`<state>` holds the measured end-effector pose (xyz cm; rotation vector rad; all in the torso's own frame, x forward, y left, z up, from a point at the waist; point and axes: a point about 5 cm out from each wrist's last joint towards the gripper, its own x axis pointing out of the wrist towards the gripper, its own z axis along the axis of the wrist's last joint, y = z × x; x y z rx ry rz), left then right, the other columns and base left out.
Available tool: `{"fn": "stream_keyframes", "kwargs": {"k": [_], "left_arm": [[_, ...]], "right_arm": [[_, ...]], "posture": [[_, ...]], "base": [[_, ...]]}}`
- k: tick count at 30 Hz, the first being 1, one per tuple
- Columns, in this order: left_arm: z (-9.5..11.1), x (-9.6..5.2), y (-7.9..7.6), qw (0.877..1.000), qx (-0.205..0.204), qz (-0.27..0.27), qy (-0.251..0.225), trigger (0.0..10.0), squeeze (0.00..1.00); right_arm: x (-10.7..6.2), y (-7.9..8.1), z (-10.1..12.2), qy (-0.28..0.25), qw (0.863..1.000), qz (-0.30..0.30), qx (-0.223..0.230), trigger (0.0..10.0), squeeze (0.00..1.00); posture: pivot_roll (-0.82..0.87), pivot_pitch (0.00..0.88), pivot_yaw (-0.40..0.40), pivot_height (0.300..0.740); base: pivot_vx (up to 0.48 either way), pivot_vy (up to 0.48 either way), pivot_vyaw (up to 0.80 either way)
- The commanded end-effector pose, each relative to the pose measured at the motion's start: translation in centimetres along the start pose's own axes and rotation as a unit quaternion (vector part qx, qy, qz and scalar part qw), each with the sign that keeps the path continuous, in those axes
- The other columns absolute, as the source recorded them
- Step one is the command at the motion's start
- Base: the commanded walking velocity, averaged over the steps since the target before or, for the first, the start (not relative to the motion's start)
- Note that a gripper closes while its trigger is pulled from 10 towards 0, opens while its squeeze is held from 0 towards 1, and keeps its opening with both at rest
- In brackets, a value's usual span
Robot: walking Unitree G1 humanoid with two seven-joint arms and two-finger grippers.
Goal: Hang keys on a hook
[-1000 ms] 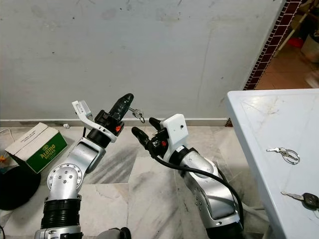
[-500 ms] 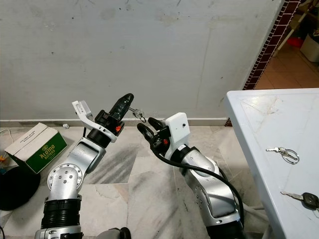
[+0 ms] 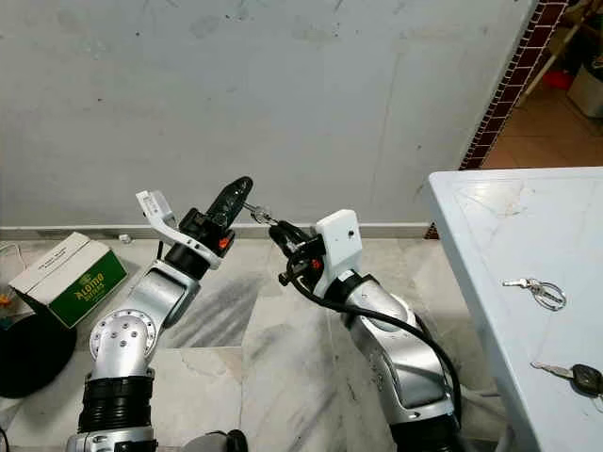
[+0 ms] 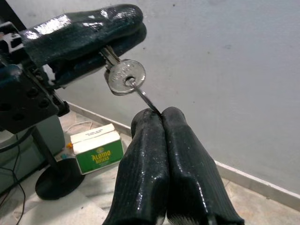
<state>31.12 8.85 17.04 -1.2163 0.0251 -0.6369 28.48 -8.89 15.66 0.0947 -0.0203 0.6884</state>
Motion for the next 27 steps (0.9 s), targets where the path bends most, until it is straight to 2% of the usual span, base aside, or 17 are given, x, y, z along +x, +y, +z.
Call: {"fn": "stream_keyframes", "kwargs": {"k": [1, 15, 21, 22, 23, 25, 26, 27], "left_arm": [[0.15, 0.18, 0.0, 1.0, 0.002, 0.001, 0.0, 0.0, 0.0], [0.12, 0.11, 0.2, 1.0, -0.001, 0.008, -0.003, 0.0, 0.0], [0.13, 0.1, 0.26, 1.0, -0.001, 0.009, -0.003, 0.0, 0.0], [0.13, 0.11, 0.27, 1.0, -0.001, 0.009, -0.003, 0.0, 0.0], [0.13, 0.11, 0.27, 1.0, -0.001, 0.009, -0.003, 0.0, 0.0], [0.13, 0.12, 0.27, 1.0, -0.001, 0.009, -0.003, 0.0, 0.0], [0.13, 0.12, 0.28, 1.0, -0.001, 0.009, -0.003, 0.0, 0.0], [0.14, 0.12, 0.28, 1.0, -0.001, 0.01, -0.002, 0.0, 0.0]], "right_arm": [[0.05, -0.3, 0.25, -0.006, 1.0, -0.006, 0.001, 0.0, 0.0], [-0.07, -0.77, 0.59, -0.013, 1.0, -0.019, -0.004, 0.0, 0.0], [-0.2, -0.45, 0.71, -0.013, 1.0, -0.012, -0.022, 0.0, 0.0], [-0.21, -0.34, 0.62, -0.009, 0.999, -0.01, -0.039, 7.1, 0.0], [-0.22, -0.34, 0.57, -0.005, 0.998, -0.013, -0.055, 10.0, 0.0], [-0.24, -0.3, 0.51, -0.006, 0.998, -0.012, -0.055, 10.0, 0.0], [-0.26, -0.31, 0.51, -0.007, 0.998, -0.014, -0.056, 10.0, 0.18], [-0.28, -0.29, 0.56, -0.007, 0.998, -0.013, -0.058, 10.0, 1.0]], "posture": [[-0.1, 0.1, 0.029, 0.74], [-0.1, 0.102, 0.029, 0.74], [-0.1, 0.102, 0.029, 0.74], [-0.1, 0.102, 0.029, 0.74], [-0.1, 0.102, 0.029, 0.74], [-0.1, 0.102, 0.029, 0.74], [-0.1, 0.102, 0.029, 0.74], [-0.1, 0.105, 0.03, 0.74]], "base": [[0.0, 0.0, 0.0], [0.0, 0.0, 0.0], [0.0, 0.0, 0.0], [0.0, 0.0, 0.0], [0.0, 0.0, 0.0], [0.0, 0.0, 0.0], [0.0, 0.0, 0.0], [0.0, 0.0, 0.0]]}}
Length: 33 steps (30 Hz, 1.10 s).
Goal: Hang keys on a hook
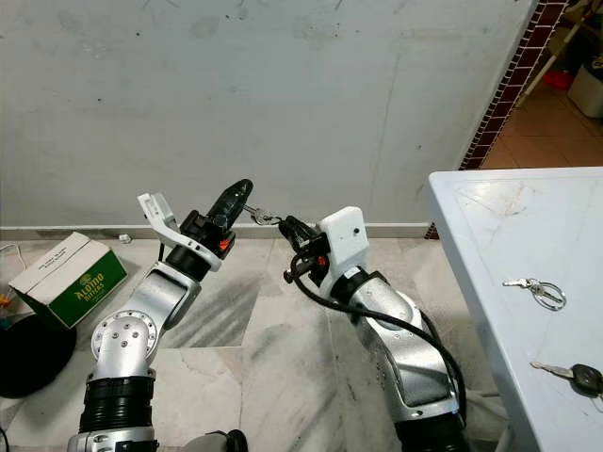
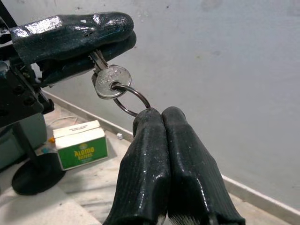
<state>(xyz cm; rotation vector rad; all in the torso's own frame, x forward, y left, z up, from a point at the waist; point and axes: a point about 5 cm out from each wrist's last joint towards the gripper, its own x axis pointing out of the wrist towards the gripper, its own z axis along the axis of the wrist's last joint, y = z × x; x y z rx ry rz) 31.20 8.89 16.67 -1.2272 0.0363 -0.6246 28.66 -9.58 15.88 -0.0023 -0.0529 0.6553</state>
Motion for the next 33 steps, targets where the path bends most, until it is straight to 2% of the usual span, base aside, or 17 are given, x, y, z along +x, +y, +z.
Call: {"fn": "stream_keyframes", "kwargs": {"k": [1, 9, 12, 15, 16, 19, 20, 21, 22, 23, 24, 33], "left_arm": [[0.25, 0.19, -0.08, 1.0, 0.006, 0.003, -0.002, 0.0, 0.0], [0.25, 0.16, -0.03, 1.0, 0.005, 0.004, -0.002, 0.0, 0.0], [0.25, 0.18, -0.04, 1.0, 0.005, 0.003, -0.001, 0.0, 0.0], [0.25, 0.2, -0.04, 1.0, 0.005, 0.003, -0.001, 0.0, 0.0], [0.24, 0.22, -0.05, 1.0, 0.005, 0.003, -0.001, 0.0, 0.0], [0.19, 0.24, -0.07, 1.0, 0.005, 0.003, 0.0, 0.0, 0.0], [0.13, 0.27, -0.09, 1.0, 0.004, 0.002, 0.0, 0.0, 0.0], [0.13, 0.27, -0.09, 1.0, 0.004, 0.002, 0.0, 0.0, 0.0], [0.12, 0.28, -0.1, 1.0, 0.004, 0.002, 0.001, 0.0, 0.0], [0.11, 0.28, -0.1, 1.0, 0.004, 0.002, 0.001, 0.0, 0.0], [0.1, 0.29, -0.11, 1.0, 0.004, 0.002, 0.001, 0.0, 0.0], [0.06, 0.26, -0.13, 1.0, 0.005, 0.002, 0.002, 0.0, 0.0]], "right_arm": [[-0.03, 0.37, 0.36, -0.007, 1.0, 0.005, -0.014, 10.0, 1.0], [-0.33, 0.64, 0.14, -0.006, 1.0, 0.022, -0.01, 10.0, 1.0], [-0.51, 0.83, 0.16, -0.004, 0.999, 0.03, -0.031, 10.0, 1.0], [-0.72, 0.79, 0.05, -0.001, 0.999, 0.031, -0.029, 10.0, 0.98], [-0.77, 0.69, -0.01, 0.001, 0.999, 0.03, -0.027, 10.0, 0.75], [-0.77, 0.64, -0.05, 0.001, 0.999, 0.029, -0.022, 10.0, 0.72], [-0.75, 0.66, -0.06, 0.001, 0.999, 0.029, -0.018, 10.0, 0.48], [-0.75, 0.66, -0.06, 0.001, 0.999, 0.029, -0.018, 10.0, 0.48], [-0.71, 0.69, -0.04, 0.0, 0.999, 0.03, -0.018, 10.0, 0.15], [-0.66, 0.78, -0.02, -0.001, 0.999, 0.032, -0.017, 10.0, 0.15], [-0.6, 0.88, 0.01, -0.002, 0.999, 0.034, -0.016, 10.0, 0.0], [-0.26, 1.18, 0.11, -0.006, 0.999, 0.038, -0.008, 10.0, 0.0]], "posture": [[-0.1, 0.105, 0.03, 0.74], [-0.1, 0.106, 0.029, 0.74], [-0.1, 0.107, 0.031, 0.74], [-0.1, 0.107, 0.032, 0.74], [-0.1, 0.107, 0.032, 0.74], [-0.1, 0.107, 0.032, 0.74], [-0.1, 0.107, 0.032, 0.74], [-0.1, 0.107, 0.032, 0.74], [-0.1, 0.108, 0.033, 0.74], [-0.1, 0.108, 0.033, 0.74], [-0.1, 0.108, 0.033, 0.74], [-0.1, 0.106, 0.033, 0.74]], "base": [[0.0, 0.0, 0.0], [0.0, 0.0, 0.0], [0.0, 0.0, 0.0], [0.0, 0.0, 0.0], [0.0, 0.0, 0.0], [0.0, 0.0, 0.0], [0.0, 0.0, 0.0], [0.0, 0.0, 0.0], [0.0, 0.0, 0.0], [0.0, 0.0, 0.0], [0.0, 0.0, 0.0], [0.0, 0.0, 0.0]]}}
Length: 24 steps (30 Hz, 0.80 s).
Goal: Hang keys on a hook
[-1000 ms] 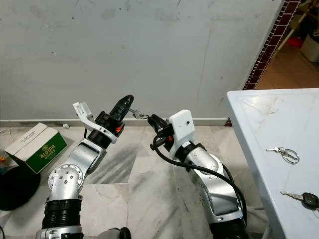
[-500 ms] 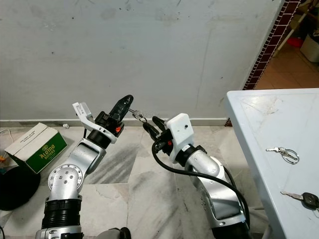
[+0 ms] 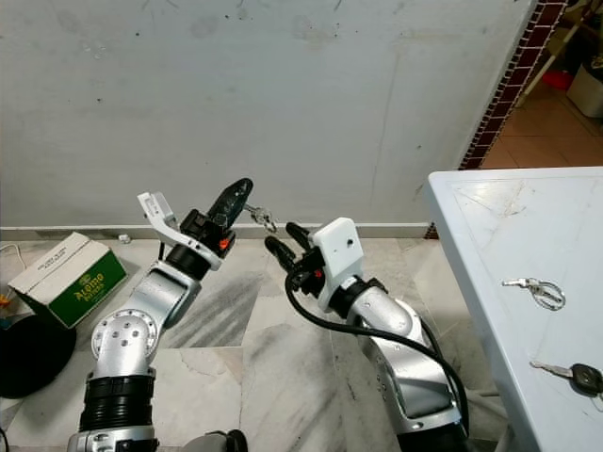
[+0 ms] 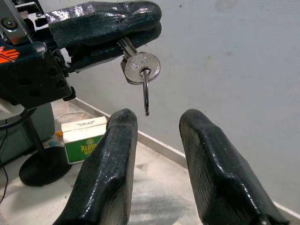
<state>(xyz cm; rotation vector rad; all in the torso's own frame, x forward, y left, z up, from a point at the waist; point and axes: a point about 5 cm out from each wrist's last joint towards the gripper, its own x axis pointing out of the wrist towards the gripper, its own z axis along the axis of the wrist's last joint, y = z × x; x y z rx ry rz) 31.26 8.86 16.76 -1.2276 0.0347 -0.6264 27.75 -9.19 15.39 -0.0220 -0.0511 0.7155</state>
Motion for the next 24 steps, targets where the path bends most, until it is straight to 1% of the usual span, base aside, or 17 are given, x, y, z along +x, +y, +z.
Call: {"fn": "stream_keyframes", "kwargs": {"k": [1, 21, 22, 23, 24], "left_arm": [[0.03, 0.18, -0.08, 1.0, 0.005, 0.003, 0.002, 0.0, 0.0], [0.01, 0.19, -0.02, 1.0, 0.006, 0.003, 0.003, 0.0, 0.0], [0.01, 0.19, -0.02, 1.0, 0.006, 0.003, 0.003, 0.0, 0.0], [0.01, 0.19, -0.02, 1.0, 0.005, 0.003, 0.003, 0.0, 0.0], [0.02, 0.19, -0.02, 1.0, 0.005, 0.003, 0.003, 0.0, 0.0]], "right_arm": [[0.32, 0.29, 0.6, -0.01, 1.0, 0.007, 0.001, 10.0, 0.0], [0.72, 0.36, 0.87, -0.018, 1.0, 0.013, 0.017, 10.0, 0.0], [0.74, 0.37, 0.87, -0.018, 1.0, 0.013, 0.018, 9.5, 0.0], [0.75, 0.38, 0.86, -0.018, 1.0, 0.013, 0.018, 9.5, 0.0], [0.77, 0.4, 0.83, -0.018, 1.0, 0.013, 0.019, 8.1, 0.0]], "posture": [[-0.1, 0.106, 0.033, 0.74], [-0.1, 0.103, 0.03, 0.74], [-0.1, 0.103, 0.03, 0.74], [-0.1, 0.103, 0.03, 0.74], [-0.1, 0.103, 0.03, 0.74]], "base": [[0.0, 0.0, 0.0], [0.0, 0.0, 0.0], [0.0, 0.0, 0.0], [0.0, 0.0, 0.0], [0.0, 0.0, 0.0]]}}
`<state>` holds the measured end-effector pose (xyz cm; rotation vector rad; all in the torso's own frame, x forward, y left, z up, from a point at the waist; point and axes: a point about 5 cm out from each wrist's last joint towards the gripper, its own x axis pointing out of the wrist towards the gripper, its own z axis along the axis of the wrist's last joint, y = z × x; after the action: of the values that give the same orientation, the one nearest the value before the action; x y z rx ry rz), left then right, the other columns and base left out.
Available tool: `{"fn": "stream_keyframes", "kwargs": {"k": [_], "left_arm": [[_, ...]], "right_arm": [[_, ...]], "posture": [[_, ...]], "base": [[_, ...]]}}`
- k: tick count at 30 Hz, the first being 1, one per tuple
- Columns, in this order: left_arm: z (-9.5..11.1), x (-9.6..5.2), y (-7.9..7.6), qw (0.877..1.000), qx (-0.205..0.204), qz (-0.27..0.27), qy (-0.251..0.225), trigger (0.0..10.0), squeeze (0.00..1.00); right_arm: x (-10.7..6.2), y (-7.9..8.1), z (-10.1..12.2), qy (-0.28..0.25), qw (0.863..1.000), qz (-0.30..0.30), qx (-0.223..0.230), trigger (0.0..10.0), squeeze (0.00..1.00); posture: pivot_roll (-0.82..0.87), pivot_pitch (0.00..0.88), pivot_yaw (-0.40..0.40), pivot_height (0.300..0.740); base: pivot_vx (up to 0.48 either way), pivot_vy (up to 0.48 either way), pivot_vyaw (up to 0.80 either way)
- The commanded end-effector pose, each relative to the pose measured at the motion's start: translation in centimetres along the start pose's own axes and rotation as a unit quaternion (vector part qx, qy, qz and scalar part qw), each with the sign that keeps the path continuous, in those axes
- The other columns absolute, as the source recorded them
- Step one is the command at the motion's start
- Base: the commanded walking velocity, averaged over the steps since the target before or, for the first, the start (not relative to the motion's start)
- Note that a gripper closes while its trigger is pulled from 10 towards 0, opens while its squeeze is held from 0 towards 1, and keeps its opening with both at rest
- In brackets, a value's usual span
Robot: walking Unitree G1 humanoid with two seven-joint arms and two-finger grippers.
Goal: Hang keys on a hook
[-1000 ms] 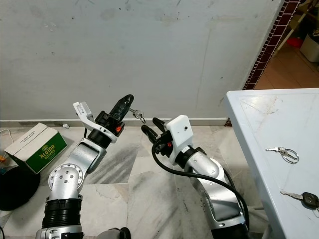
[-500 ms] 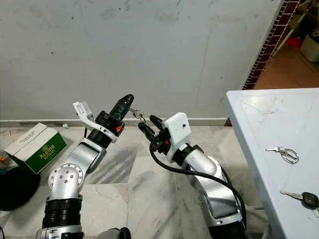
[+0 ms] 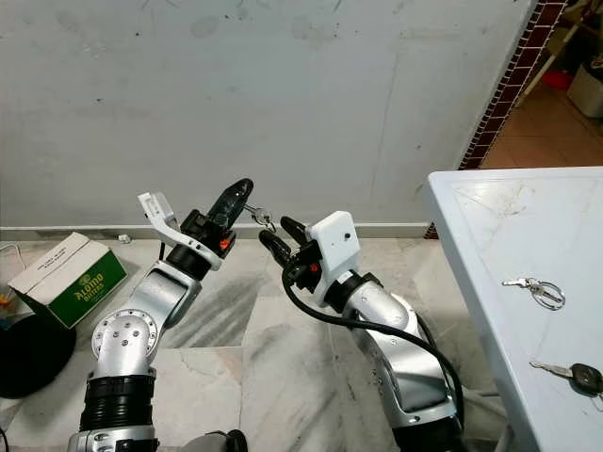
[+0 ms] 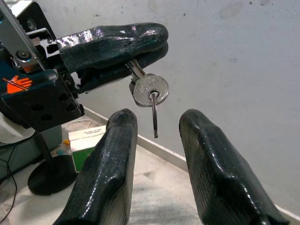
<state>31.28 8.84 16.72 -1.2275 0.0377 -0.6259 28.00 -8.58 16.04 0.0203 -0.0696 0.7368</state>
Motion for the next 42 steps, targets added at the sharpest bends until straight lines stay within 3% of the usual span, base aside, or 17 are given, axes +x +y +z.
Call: {"fn": "stream_keyframes", "kwargs": {"k": [1, 2, 4, 6, 8, 14, 15, 42], "left_arm": [[0.05, 0.18, -0.06, 1.0, 0.005, 0.002, 0.001, 0.0, 0.0], [0.04, 0.18, -0.07, 1.0, 0.005, 0.002, 0.001, 0.0, 0.0], [0.03, 0.19, -0.08, 1.0, 0.005, 0.002, 0.001, 0.0, 0.0], [0.03, 0.19, -0.08, 1.0, 0.005, 0.002, 0.001, 0.0, 0.0], [0.04, 0.18, -0.07, 1.0, 0.005, 0.002, 0.001, 0.0, 0.0], [0.04, 0.16, -0.08, 1.0, 0.005, 0.002, 0.0, 0.0, 0.0], [0.04, 0.16, -0.09, 1.0, 0.005, 0.002, 0.0, 0.0, 0.0], [0.01, 0.23, -0.11, 1.0, 0.007, 0.003, 0.001, 0.0, 0.0]], "right_arm": [[0.19, 0.13, 0.16, -0.002, 1.0, 0.003, 0.003, 8.1, 0.0], [0.19, 0.13, 0.14, -0.001, 1.0, 0.002, 0.005, 6.5, 0.0], [0.19, 0.13, 0.13, -0.001, 1.0, 0.002, 0.006, 6.5, 0.0], [0.2, 0.14, 0.1, -0.001, 1.0, 0.002, 0.007, 2.6, 0.0], [0.2, 0.15, 0.09, -0.001, 1.0, 0.002, 0.008, 2.6, 0.0], [0.13, 0.08, -0.09, 0.002, 1.0, 0.0, 0.012, 1.4, 0.0], [0.13, 0.09, -0.1, 0.002, 1.0, -0.001, 0.013, 0.3, 0.0], [0.01, -0.46, -0.04, 0.0, 1.0, -0.017, 0.012, 0.0, 0.0]], "posture": [[-0.1, 0.103, 0.03, 0.74], [-0.1, 0.105, 0.029, 0.74], [-0.1, 0.105, 0.029, 0.74], [-0.1, 0.105, 0.029, 0.74], [-0.1, 0.105, 0.029, 0.74], [-0.1, 0.105, 0.029, 0.74], [-0.1, 0.105, 0.029, 0.74], [-0.1, 0.108, 0.029, 0.74]], "base": [[0.0, 0.0, 0.0], [0.0, 0.0, 0.0], [0.0, 0.0, 0.0], [0.0, 0.0, 0.0], [0.0, 0.0, 0.0], [0.0, 0.0, 0.0], [0.0, 0.0, 0.0], [0.0, 0.0, 0.0]]}}
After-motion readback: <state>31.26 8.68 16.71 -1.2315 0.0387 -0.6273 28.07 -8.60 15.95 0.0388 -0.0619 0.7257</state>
